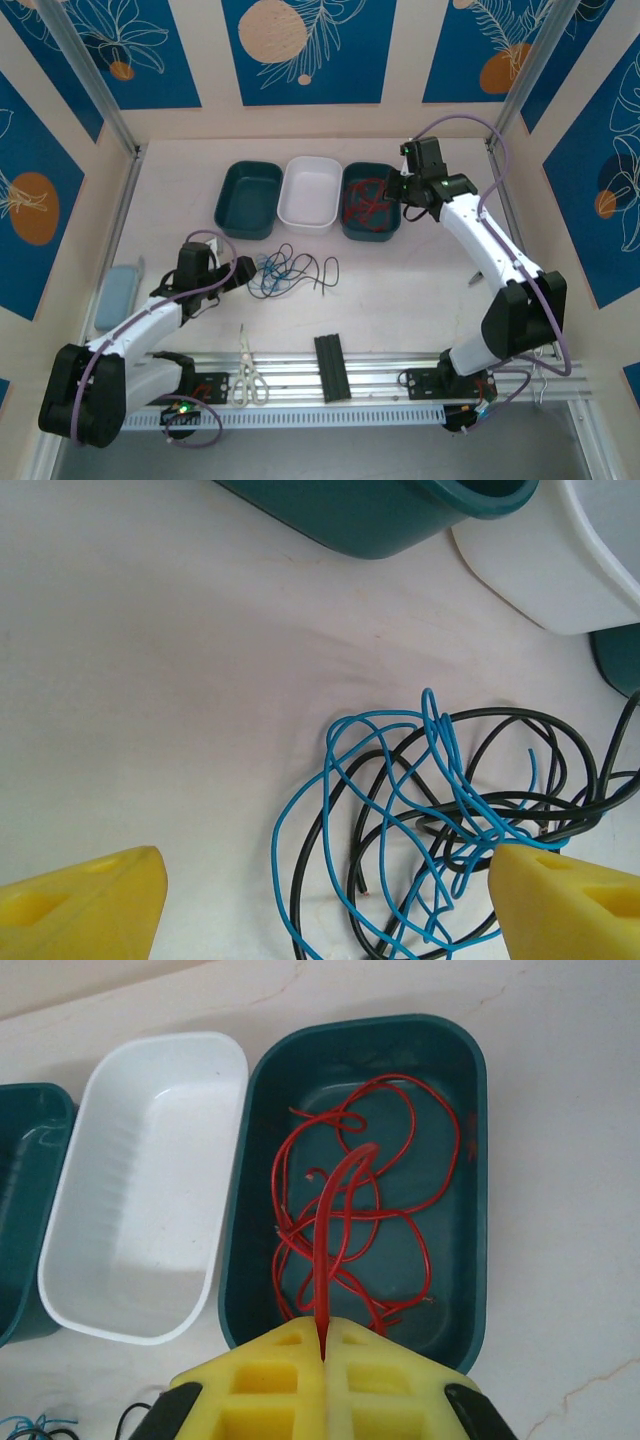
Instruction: Untangle the cables
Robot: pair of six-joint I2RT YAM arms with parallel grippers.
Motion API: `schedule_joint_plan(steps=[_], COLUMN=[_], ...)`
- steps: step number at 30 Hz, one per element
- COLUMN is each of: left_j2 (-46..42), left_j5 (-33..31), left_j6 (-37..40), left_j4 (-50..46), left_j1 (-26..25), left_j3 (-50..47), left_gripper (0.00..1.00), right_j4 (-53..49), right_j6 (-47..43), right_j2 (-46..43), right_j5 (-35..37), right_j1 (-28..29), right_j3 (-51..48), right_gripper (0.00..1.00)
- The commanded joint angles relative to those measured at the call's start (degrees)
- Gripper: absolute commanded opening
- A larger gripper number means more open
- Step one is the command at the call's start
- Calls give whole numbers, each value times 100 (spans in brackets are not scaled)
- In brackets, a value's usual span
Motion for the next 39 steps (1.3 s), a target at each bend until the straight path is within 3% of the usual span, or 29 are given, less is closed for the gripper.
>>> schedule_joint_plan(steps=[1, 24, 39], left_j2=[-138, -386, -441], left_j5=[-119, -257, -287], left_j6=[112, 210, 235], left_j4=[-162, -355, -345], left_j1=[61, 64, 64], left_j3=[153, 74, 38], left_gripper=[84, 100, 100], right_j4=[222, -332, -639], right_j6=[67, 33, -113], right_j2=[243, 1768, 2460], right_j5=[-219, -418, -123], right_j1=[-38, -119, -133], right_j3=[310, 783, 1042], right_gripper=[0, 0, 0])
